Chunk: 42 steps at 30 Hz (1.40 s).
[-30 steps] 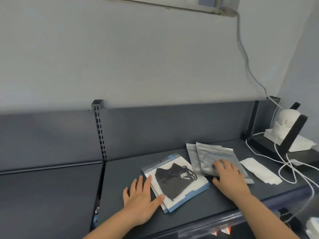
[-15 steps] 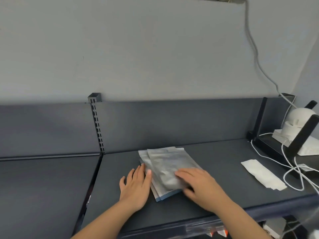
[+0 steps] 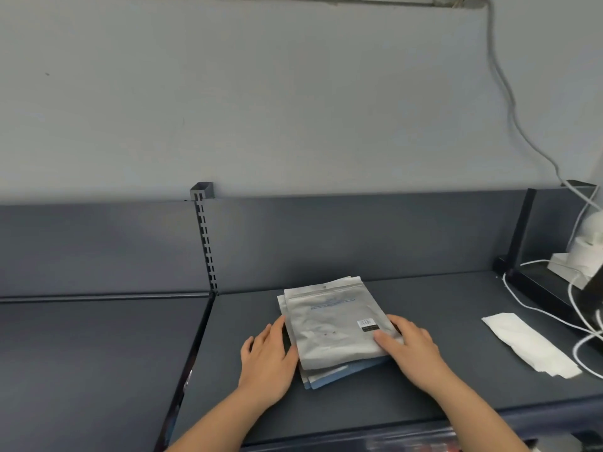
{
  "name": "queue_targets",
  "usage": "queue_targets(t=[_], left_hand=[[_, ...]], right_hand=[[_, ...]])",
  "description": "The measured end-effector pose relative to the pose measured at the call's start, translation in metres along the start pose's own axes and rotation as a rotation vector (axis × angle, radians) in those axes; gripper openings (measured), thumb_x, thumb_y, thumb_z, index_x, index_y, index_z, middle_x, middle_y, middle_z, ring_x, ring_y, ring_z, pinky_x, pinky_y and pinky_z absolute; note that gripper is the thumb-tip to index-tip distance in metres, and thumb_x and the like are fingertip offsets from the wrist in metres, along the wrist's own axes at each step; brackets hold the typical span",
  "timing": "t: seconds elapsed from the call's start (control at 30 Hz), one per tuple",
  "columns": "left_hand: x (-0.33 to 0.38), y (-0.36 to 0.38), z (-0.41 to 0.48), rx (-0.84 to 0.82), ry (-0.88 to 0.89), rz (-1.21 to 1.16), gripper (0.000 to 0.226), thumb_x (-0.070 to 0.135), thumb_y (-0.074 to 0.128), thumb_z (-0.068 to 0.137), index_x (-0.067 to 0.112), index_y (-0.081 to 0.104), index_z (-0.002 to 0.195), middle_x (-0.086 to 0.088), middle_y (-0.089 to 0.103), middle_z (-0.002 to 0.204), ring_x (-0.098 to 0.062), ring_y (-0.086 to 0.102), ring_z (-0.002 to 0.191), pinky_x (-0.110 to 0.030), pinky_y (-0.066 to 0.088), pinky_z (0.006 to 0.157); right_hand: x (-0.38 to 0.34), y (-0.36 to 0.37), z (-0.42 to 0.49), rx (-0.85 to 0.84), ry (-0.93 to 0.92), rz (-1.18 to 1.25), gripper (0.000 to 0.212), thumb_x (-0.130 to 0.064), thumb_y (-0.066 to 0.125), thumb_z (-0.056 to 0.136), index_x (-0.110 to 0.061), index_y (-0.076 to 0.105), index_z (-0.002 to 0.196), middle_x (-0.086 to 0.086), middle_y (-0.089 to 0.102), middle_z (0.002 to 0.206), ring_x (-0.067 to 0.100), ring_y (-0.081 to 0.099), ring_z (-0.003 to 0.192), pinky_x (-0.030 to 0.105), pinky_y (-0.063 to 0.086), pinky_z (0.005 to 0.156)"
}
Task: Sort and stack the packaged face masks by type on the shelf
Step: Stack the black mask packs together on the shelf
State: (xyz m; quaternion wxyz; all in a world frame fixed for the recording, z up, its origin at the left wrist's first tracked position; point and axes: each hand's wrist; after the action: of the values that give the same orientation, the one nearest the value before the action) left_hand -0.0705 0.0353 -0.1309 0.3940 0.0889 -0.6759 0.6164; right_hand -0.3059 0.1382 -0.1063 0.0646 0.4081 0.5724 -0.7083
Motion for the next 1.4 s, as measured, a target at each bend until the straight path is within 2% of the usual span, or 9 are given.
queue_targets(t=[0.17, 0.3, 0.47, 0.6, 0.87, 1.0, 1.13, 1.3, 1.4], left_hand=[[0.0, -0.002, 0.004, -0.004, -0.051, -0.076, 0.049, 0.035, 0.032, 0.102, 0.033, 0.023, 0.15, 0.016, 0.042, 0.149, -0.005, 0.033, 0.139, -0.034, 0.007, 0.121], [0.003, -0.008, 0.004, 0.01, -0.095, -0.414, 0.037, 0.026, 0.037, 0.102, 0.041, 0.037, 0.135, 0.025, 0.053, 0.134, 0.003, 0.041, 0.123, -0.032, 0.014, 0.116], [-0.009, -0.02, -0.002, 0.05, -0.107, -0.858, 0.041, -0.001, 0.056, 0.095, 0.027, 0.052, 0.125, 0.009, 0.062, 0.129, 0.004, 0.059, 0.113, -0.014, 0.05, 0.084], [-0.02, -0.029, 0.0, 0.062, -0.174, -1.003, 0.054, -0.005, 0.064, 0.089, 0.013, 0.046, 0.136, 0.0, 0.067, 0.122, -0.008, 0.064, 0.109, -0.024, 0.05, 0.087], [-0.009, -0.039, 0.005, -0.158, -0.269, -0.872, 0.042, 0.036, 0.062, 0.095, 0.013, 0.051, 0.128, -0.002, 0.067, 0.122, -0.019, 0.071, 0.1, -0.035, 0.051, 0.099], [-0.003, -0.037, 0.006, -0.136, -0.253, -0.903, 0.041, 0.013, 0.066, 0.093, 0.014, 0.048, 0.129, 0.0, 0.064, 0.121, -0.014, 0.063, 0.107, -0.026, 0.054, 0.085], [-0.017, -0.074, 0.008, -0.025, -0.191, -1.046, 0.041, -0.001, 0.061, 0.092, 0.022, 0.051, 0.125, -0.002, 0.067, 0.119, -0.021, 0.066, 0.107, -0.037, 0.058, 0.085], [-0.065, -0.148, 0.008, 0.059, -0.135, -1.03, 0.035, 0.009, 0.06, 0.096, 0.022, 0.053, 0.128, -0.004, 0.068, 0.12, -0.023, 0.069, 0.106, -0.044, 0.057, 0.09], [-0.108, -0.188, 0.0, 0.093, -0.171, -0.975, 0.034, 0.019, 0.061, 0.096, 0.028, 0.052, 0.129, -0.001, 0.068, 0.119, -0.021, 0.07, 0.101, -0.038, 0.06, 0.077]], right_hand=[[0.003, 0.003, -0.004, -0.013, -0.032, 0.059, 0.036, -0.043, 0.058, 0.092, -0.039, 0.051, 0.128, -0.015, 0.06, 0.119, 0.017, 0.051, 0.118, 0.038, 0.039, 0.103], [0.008, 0.002, -0.003, -0.043, 0.038, 0.172, 0.057, -0.044, 0.065, 0.087, -0.04, 0.041, 0.139, -0.015, 0.061, 0.116, 0.018, 0.051, 0.119, 0.039, 0.038, 0.105], [0.01, 0.005, 0.002, -0.027, 0.024, 0.189, 0.028, -0.041, 0.061, 0.091, -0.043, 0.052, 0.118, -0.014, 0.065, 0.103, 0.016, 0.056, 0.107, 0.039, 0.038, 0.102], [0.001, 0.008, -0.002, 0.004, -0.029, 0.075, 0.021, -0.037, 0.052, 0.098, -0.039, 0.048, 0.119, -0.014, 0.066, 0.094, 0.006, 0.056, 0.096, 0.029, 0.025, 0.095], [-0.009, 0.012, -0.004, -0.022, -0.031, -0.01, 0.009, -0.038, 0.05, 0.099, -0.041, 0.053, 0.107, -0.01, 0.061, 0.079, 0.004, 0.058, 0.082, 0.028, 0.027, 0.088], [-0.017, 0.017, -0.004, -0.028, -0.025, 0.112, 0.014, -0.03, 0.058, 0.096, -0.038, 0.056, 0.107, -0.006, 0.063, 0.078, 0.011, 0.06, 0.076, 0.039, 0.044, 0.089], [-0.059, 0.022, -0.014, -0.039, -0.042, 0.426, 0.03, -0.031, 0.059, 0.096, -0.031, 0.049, 0.125, -0.01, 0.063, 0.111, 0.007, 0.062, 0.099, 0.028, 0.049, 0.081], [-0.139, 0.065, -0.035, -0.28, -0.015, 0.668, 0.039, -0.033, 0.062, 0.094, -0.037, 0.047, 0.13, -0.011, 0.066, 0.121, 0.011, 0.068, 0.104, 0.034, 0.06, 0.08], [-0.185, 0.104, -0.042, -0.285, -0.04, 0.691, 0.047, -0.02, 0.068, 0.09, -0.035, 0.049, 0.131, -0.012, 0.065, 0.122, 0.009, 0.067, 0.105, 0.027, 0.058, 0.079]])
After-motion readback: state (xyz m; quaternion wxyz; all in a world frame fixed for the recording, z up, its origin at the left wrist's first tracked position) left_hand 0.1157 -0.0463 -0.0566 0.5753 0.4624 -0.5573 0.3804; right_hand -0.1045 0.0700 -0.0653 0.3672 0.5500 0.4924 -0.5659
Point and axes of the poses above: each hand's wrist, its own z-axis towards the middle knuckle, its own y-axis out of the palm, x = y × z
